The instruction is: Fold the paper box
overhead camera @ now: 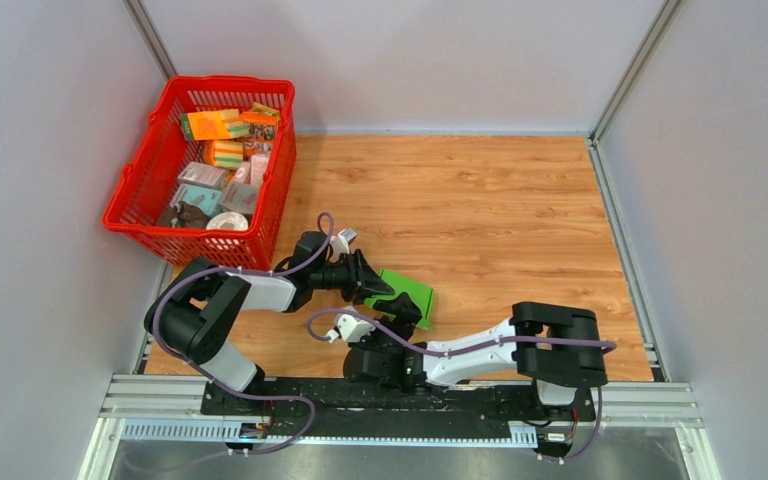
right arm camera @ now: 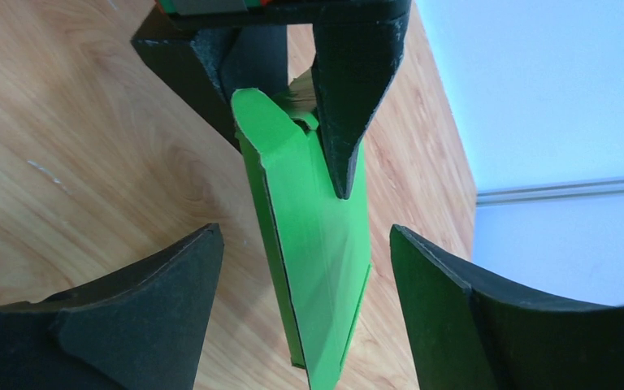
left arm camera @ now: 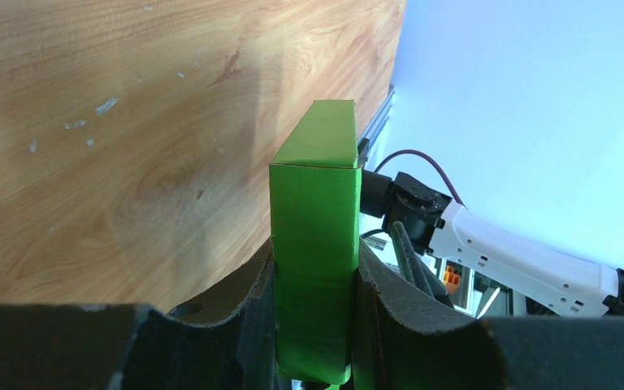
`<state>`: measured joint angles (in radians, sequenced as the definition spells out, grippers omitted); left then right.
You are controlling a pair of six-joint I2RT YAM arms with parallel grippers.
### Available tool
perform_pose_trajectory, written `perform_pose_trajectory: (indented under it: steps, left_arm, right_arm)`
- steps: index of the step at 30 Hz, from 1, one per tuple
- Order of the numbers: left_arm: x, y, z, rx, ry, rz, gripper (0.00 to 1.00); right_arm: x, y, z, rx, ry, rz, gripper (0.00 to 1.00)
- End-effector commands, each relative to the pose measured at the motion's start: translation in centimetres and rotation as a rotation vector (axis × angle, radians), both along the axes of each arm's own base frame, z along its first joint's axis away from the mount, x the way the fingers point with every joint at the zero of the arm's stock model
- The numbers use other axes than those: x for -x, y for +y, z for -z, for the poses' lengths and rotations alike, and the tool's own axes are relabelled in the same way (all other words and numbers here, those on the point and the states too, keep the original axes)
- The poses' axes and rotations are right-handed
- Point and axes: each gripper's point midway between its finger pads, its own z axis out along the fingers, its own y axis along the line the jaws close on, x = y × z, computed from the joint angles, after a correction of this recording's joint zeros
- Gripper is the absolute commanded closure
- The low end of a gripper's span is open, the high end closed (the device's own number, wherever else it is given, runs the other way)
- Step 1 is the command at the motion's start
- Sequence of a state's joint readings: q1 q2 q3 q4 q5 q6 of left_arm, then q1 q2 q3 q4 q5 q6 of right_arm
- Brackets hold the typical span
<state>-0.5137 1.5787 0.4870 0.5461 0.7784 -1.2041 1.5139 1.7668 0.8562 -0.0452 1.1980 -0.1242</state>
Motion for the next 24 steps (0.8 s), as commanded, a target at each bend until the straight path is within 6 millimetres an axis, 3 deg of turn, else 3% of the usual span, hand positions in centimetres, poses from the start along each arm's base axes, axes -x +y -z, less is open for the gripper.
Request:
perform_pose_trajectory:
  steps: [1,5,7,14,19,21,24]
  left_arm:
    - [0.4,0.1,-0.8,0.042,-0.031,0.025,0.71]
    - [0.7,0.2,-0.4,0.036,-0.027,0.031,0.71]
    - [0.9,0.3,-0.4,0.045,-0.021,0.032,0.71]
    - [1.2,0.3,-1.4,0.085,-0.025,0.018,0.69]
    - [1.0,0.7,-2.7,0.112,-0.035,-0.015,0.58]
    - [0.8,1.0,-3.7,0.131,-0.048,-0.029,0.42]
    - [0.6,1.7,-4.9,0.129,-0.067,-0.046,0.32]
  right_arm:
    - [-0.9,-0.5,-2.2,-0.057,-0.122,0.093,0.22]
    - [-1.4,-1.4,-2.7,-0.064,-0.154,0.138,0.29]
    - [-1.7,-1.8,-3.0,-0.066,-0.162,0.156,0.38]
    - [-1.8,-2.5,-3.1,-0.042,-0.195,0.185,0.51]
    - [-1.8,-3.6,-3.7,-0.028,-0.236,0.219,0.63]
    - [-1.7,-3.7,-3.9,-0.042,-0.24,0.224,0.65]
    - [-1.6,-4.0,-4.2,-0.05,-0.24,0.224,0.67]
